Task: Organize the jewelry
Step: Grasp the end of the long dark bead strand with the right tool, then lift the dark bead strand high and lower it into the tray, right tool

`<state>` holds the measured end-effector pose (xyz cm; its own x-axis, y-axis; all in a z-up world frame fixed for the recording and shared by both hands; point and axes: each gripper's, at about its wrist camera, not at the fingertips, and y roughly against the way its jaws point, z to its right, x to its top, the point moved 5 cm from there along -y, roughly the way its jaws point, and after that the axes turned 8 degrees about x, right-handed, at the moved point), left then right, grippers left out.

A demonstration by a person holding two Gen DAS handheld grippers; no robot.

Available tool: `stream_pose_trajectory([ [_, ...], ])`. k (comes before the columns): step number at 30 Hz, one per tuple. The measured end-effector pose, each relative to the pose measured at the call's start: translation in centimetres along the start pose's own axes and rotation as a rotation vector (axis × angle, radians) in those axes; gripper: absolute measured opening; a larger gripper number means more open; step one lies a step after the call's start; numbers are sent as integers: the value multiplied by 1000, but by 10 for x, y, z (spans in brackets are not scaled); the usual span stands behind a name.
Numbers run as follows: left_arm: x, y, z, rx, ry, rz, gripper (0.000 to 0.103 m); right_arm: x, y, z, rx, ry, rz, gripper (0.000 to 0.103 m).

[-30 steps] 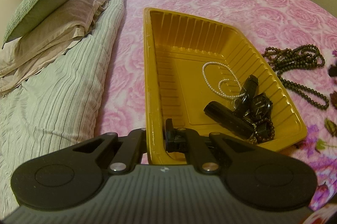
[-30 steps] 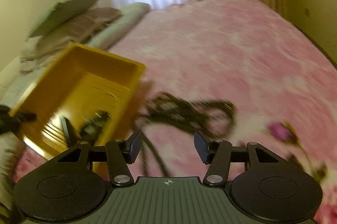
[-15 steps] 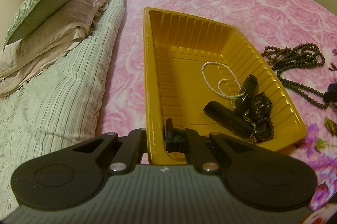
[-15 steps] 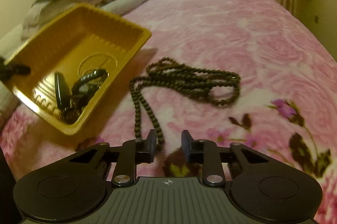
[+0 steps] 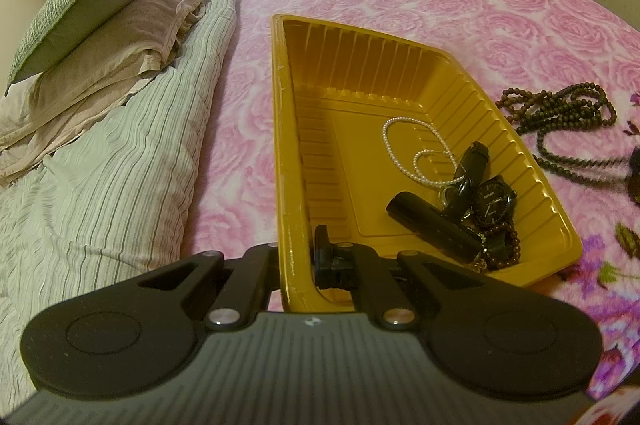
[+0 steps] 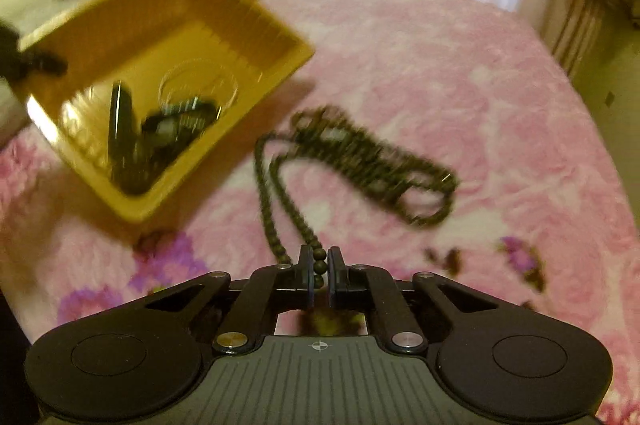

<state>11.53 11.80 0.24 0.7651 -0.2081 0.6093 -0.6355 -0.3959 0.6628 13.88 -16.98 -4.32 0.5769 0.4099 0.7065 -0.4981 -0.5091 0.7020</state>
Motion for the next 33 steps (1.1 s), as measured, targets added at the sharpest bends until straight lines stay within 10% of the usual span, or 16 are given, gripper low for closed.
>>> stream_pose_trajectory([
  [18,0,1,1,2,-4,2,3,155,177,24,-261,249,440,6],
  [33,1,1,1,3,-7,3,3,227,220,2,-333,434,581,6],
])
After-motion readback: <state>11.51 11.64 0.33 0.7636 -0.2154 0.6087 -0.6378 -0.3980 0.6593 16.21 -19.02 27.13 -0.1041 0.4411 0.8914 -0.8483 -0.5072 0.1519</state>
